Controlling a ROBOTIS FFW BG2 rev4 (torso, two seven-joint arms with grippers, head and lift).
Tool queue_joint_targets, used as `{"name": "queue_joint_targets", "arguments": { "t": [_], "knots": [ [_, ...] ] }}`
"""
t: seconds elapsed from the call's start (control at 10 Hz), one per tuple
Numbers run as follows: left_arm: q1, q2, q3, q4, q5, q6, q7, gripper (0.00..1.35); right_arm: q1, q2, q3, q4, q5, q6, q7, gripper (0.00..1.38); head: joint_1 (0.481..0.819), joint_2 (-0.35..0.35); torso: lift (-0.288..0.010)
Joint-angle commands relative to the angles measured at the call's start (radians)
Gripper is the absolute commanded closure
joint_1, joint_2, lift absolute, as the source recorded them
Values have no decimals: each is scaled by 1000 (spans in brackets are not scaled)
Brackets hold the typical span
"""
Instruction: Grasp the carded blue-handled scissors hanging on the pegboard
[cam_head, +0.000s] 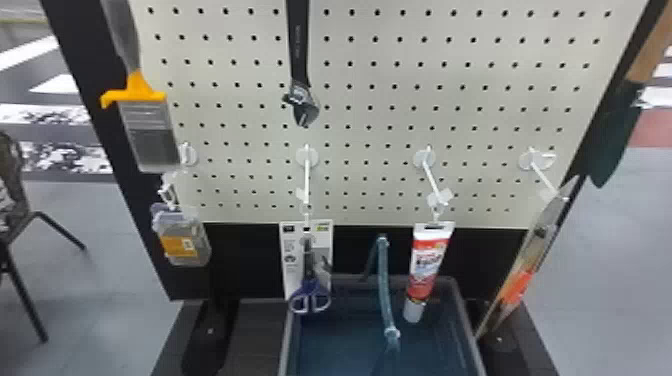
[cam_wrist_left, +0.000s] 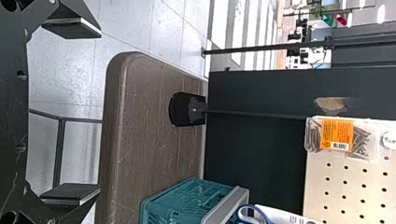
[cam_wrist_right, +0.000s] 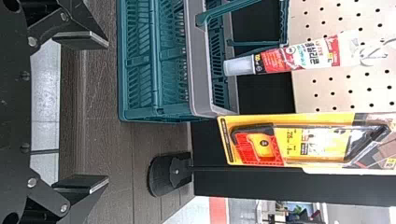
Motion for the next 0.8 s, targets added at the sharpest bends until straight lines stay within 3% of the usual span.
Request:
{"name": "queue_joint_targets", "arguments": {
  "t": [0.0,0.7],
  "knots": [
    [-2,-3,0,0,-1,2,0,136,0,0,0,0,0,3,-1,263,549,0,-100],
    [-15,-3,-5,-5,8,9,0,136,4,2,0,0,0,11,1,263,549,0,-100]
  ]
}}
